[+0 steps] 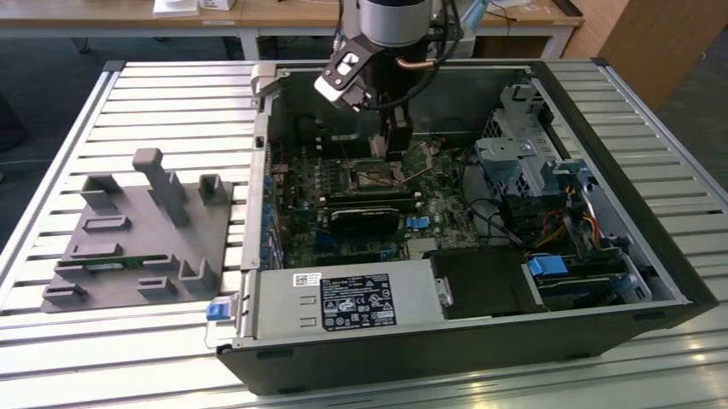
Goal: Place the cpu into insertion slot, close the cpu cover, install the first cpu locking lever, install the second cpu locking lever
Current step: 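Place the cpu into insertion slot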
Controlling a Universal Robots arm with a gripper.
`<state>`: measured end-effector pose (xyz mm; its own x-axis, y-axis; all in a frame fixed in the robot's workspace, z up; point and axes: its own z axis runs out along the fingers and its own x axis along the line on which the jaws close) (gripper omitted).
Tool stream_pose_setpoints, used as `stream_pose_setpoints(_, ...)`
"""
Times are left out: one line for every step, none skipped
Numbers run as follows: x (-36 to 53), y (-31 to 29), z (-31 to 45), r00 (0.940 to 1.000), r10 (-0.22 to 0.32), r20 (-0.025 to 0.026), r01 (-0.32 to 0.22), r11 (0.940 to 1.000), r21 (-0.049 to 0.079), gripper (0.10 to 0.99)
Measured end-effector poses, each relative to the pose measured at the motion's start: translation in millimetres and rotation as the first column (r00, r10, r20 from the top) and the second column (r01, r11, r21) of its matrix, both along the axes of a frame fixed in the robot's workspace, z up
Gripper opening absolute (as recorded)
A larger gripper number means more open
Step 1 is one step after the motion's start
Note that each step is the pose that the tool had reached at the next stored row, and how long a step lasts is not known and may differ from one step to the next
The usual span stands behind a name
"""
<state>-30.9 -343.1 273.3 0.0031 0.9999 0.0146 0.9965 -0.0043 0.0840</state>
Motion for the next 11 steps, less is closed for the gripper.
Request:
stream_pose_setpoints(0.0, 0.0, -0.4, 1.0, 0.0, 0.0, 0.0, 1.0, 0.0, 0.537)
stream_pose_setpoints(0.0, 0.0, -0.9, 1.0, 0.0, 0.0, 0.0, 1.0, 0.0, 0.537)
stream_pose_setpoints(0.0, 0.0, -1.3, 1.0, 0.0, 0.0, 0.0, 1.0, 0.0, 0.537)
stream_pose_setpoints(0.0, 0.0, -1.8, 1.0, 0.0, 0.0, 0.0, 1.0, 0.0, 0.537)
stream_pose_setpoints(0.0, 0.0, -2.3, 1.0, 0.0, 0.0, 0.0, 1.0, 0.0, 0.537)
stream_pose_setpoints(0.0, 0.0, -2.7, 1.0, 0.0, 0.0, 0.0, 1.0, 0.0, 0.537)
stream_pose_setpoints(0.0, 0.0, -3.1, 1.0, 0.0, 0.0, 0.0, 1.0, 0.0, 0.537)
stream_pose_setpoints(0.0, 0.0, -3.5, 1.0, 0.0, 0.0, 0.0, 1.0, 0.0, 0.537)
stream_pose_setpoints(0.0, 0.0, -4.0, 1.0, 0.0, 0.0, 0.0, 1.0, 0.0, 0.537)
stream_pose_setpoints(0.0, 0.0, -4.5, 1.0, 0.0, 0.0, 0.0, 1.0, 0.0, 0.537)
stream_pose_setpoints(0.0, 0.0, -4.9, 1.0, 0.0, 0.0, 0.0, 1.0, 0.0, 0.537)
